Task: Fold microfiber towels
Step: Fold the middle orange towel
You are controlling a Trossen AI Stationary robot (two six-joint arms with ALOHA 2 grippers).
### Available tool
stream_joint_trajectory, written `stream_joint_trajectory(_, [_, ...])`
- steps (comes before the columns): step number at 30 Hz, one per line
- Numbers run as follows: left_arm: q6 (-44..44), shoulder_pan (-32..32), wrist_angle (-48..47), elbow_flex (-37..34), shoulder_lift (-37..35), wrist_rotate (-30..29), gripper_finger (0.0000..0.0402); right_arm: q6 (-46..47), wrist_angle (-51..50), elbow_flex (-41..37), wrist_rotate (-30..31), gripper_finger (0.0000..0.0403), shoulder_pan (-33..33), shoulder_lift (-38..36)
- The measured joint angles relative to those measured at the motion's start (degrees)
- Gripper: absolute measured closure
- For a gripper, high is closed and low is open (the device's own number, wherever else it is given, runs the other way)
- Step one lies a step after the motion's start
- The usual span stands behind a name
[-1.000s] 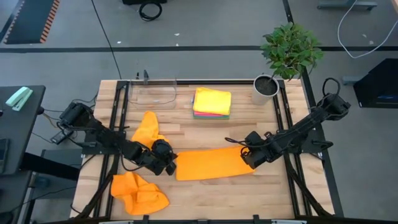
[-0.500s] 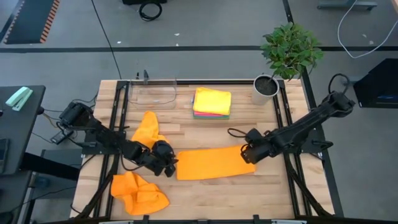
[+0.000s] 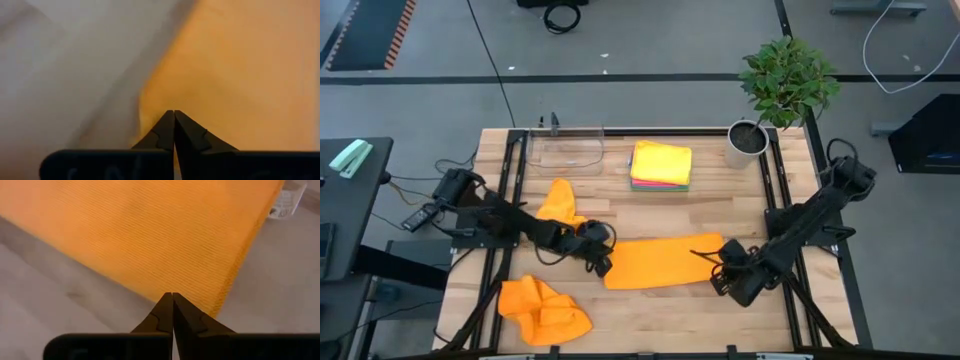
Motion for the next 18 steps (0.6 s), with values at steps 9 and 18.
stream_joint_trajectory(9, [0.2,3.1,2.4,0.2,2.4,6.1,0.0387,-3.1,-1.0,-1.7,-2.2,0.0398,-2.7,6.4])
stream_joint_trajectory(18, [-4.6,-6.3,4.4,7.9,2.7,10.9,0.0386,-20.1,-18.5,-2.8,1.5,0.0400,-16.1,-2.7])
